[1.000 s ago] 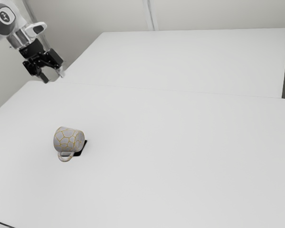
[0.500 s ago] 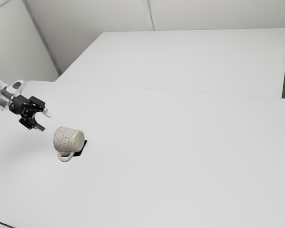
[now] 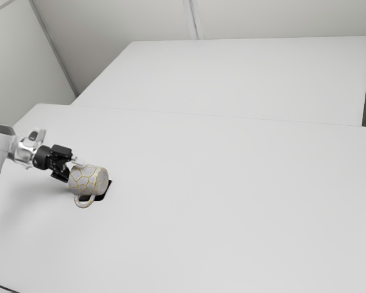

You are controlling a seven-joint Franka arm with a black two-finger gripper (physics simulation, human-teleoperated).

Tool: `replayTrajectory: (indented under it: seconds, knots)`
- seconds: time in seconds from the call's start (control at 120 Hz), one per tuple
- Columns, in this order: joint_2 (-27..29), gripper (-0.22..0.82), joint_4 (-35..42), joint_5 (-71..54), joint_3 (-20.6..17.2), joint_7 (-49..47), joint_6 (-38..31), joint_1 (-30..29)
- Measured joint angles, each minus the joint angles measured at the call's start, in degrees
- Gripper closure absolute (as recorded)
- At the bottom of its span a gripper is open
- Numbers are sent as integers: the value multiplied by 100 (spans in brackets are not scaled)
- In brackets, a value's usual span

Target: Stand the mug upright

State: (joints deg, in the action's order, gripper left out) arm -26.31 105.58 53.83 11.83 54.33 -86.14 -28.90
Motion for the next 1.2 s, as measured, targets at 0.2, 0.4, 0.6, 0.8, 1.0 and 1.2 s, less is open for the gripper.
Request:
replayTrajectory:
  seconds: [0.2, 0.4, 0.6, 0.8, 1.0, 1.2]
  knots:
    - [35, 42, 42, 10, -13, 744, 221, -53]
    - [153, 67, 38, 20, -13, 1295, 304, -49]
    - [793, 74, 394, 0, -6, 1629, 247, 145]
    - [1519, 77, 530, -816, -13, 1458, -542, 1212]
    - [1821, 78, 455, -2725, -191, 686, -1794, 2147]
    - [1784, 78, 463, -4235, -504, -222, -3006, 2351]
